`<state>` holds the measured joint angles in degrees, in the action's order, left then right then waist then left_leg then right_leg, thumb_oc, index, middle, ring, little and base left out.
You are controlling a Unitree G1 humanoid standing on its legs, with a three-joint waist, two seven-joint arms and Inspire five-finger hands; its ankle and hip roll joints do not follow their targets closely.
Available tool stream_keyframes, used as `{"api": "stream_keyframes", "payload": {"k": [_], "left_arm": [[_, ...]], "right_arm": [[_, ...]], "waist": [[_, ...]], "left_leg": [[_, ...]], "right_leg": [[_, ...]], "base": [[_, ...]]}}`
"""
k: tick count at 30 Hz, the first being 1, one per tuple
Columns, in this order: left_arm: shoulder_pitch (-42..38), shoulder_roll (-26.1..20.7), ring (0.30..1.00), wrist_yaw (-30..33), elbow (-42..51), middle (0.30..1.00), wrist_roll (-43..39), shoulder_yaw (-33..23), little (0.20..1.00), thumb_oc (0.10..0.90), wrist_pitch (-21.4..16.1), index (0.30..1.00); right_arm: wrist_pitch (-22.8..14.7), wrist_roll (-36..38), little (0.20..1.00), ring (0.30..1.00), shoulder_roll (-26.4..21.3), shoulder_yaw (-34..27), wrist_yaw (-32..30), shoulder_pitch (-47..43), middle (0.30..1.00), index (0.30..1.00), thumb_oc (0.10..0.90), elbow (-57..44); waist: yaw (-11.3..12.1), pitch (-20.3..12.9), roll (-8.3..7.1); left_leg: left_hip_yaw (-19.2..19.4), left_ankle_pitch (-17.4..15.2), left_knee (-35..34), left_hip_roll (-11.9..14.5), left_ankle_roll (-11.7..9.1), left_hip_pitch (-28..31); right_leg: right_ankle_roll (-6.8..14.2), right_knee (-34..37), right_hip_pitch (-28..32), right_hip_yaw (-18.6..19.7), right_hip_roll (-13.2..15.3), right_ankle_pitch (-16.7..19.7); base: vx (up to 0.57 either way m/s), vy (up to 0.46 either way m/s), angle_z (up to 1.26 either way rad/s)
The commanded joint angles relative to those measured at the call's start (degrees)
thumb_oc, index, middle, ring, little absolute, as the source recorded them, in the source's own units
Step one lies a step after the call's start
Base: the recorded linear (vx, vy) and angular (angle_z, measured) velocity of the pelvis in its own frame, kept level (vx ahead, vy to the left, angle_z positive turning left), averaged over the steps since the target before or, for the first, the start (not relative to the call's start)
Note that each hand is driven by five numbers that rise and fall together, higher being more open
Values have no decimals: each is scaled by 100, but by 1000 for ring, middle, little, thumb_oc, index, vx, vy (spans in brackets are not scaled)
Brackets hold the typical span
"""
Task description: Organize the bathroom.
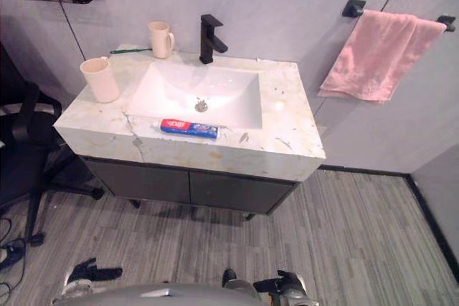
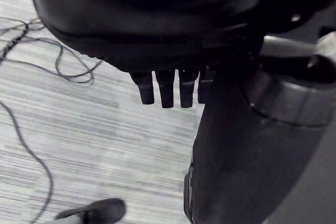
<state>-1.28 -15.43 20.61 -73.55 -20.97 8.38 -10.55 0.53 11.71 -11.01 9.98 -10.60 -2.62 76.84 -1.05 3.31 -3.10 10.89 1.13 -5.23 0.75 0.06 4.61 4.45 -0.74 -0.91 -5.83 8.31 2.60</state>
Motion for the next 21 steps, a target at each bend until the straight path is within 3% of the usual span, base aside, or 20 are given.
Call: {"api": "stream_keyframes", "payload": {"k": [1, 6, 10, 12, 13, 15, 17, 18, 19, 20, 21], "left_arm": [[-423, -162, 900, 1363, 580, 900, -212, -575, 900, 800, -1200, 900], [-285, -89, 900, 3447, 1909, 900, 1342, -925, 900, 800, -1711, 900], [-99, -216, 900, 4571, 3005, 900, 2175, -1101, 900, 800, -2160, 900], [-105, -533, 900, 5002, 3888, 900, 2680, -1174, 900, 800, -2080, 900], [-143, -912, 900, 5073, 4904, 900, 3029, -1329, 900, 800, -1840, 900], [-184, -1380, 900, 5053, 6004, 900, 3350, -1569, 900, 800, -1659, 900], [-262, -1684, 900, 4752, 6831, 900, 3321, -1844, 900, 800, -1499, 900], [-272, -1728, 900, 4721, 6902, 900, 3348, -1877, 900, 800, -1648, 900], [-484, -2072, 900, 3965, 7697, 900, 3143, -2160, 900, 800, -1381, 900], [-636, -2318, 900, 3550, 7963, 900, 3235, -2142, 900, 800, -1085, 900], [-679, -2379, 900, 3449, 8026, 900, 3282, -2122, 900, 800, -1022, 900]], "right_arm": [[-30, 158, 900, 900, -369, -24, -70, -217, 900, 900, 800, 134], [48, 406, 900, 900, -181, -54, -224, -89, 900, 900, 800, 53], [105, 491, 900, 900, -134, -34, -268, -2, 900, 900, 800, -86], [142, 490, 900, 900, -149, -12, -241, 23, 900, 900, 800, -104], [161, 466, 900, 900, -149, -1, -248, 58, 900, 900, 800, -117], [163, 416, 900, 900, -147, -36, -248, 115, 900, 900, 800, -94], [166, 426, 900, 900, -138, -63, -262, 174, 900, 900, 800, -43], [176, 439, 900, 900, -134, -62, -270, 188, 900, 900, 800, -33], [161, 432, 900, 900, -139, -70, -260, 276, 900, 900, 800, 5], [167, 365, 900, 900, -159, -45, -238, 299, 900, 900, 800, 27], [168, 346, 900, 900, -158, -42, -232, 301, 900, 900, 800, 35]], "waist": [[119, 15, 225], [333, -52, 148], [466, -67, 100], [499, -62, 86], [527, -78, 88], [545, -103, 88], [555, -137, 96], [550, -136, 97], [527, -179, 111], [481, -218, 132], [473, -224, 133]], "left_leg": [[-604, 54, 23, -30, 78, -101], [-828, 32, 23, -78, 80, -93], [-994, 25, 23, -108, 74, -95], [-1064, 1, 23, -121, 85, -76], [-1091, -19, 23, -120, 96, -70], [-1108, -52, 23, -113, 107, -57], [-1123, -61, 23, -107, 105, -59], [-1128, -68, 23, -106, 103, -46], [-1107, -78, 23, -83, 91, -30], [-1079, -88, 23, -74, 88, -19], [-1071, -91, 23, -72, 88, -16]], "right_leg": [[184, 457, 179, -49, -1, 568], [129, 549, 358, -101, -23, 527], [104, 574, 425, -155, -11, 509], [96, 574, 451, -178, -4, 492], [96, 574, 465, -202, 7, 470], [105, 574, 481, -225, 20, 447], [122, 574, 488, -236, 30, 437], [125, 574, 503, -240, 31, 430], [143, 574, 529, -267, 42, 399], [153, 574, 540, -261, 48, 381], [157, 574, 542, -258, 49, 377]], "base": [[17, 5, 11], [22, -13, 16], [3, -8, 10], [8, 0, 12], [10, -3, 5], [14, -11, 12], [17, -20, 16], [20, -34, 13], [16, -28, 10], [12, -21, 5], [4, 1, 5]]}}
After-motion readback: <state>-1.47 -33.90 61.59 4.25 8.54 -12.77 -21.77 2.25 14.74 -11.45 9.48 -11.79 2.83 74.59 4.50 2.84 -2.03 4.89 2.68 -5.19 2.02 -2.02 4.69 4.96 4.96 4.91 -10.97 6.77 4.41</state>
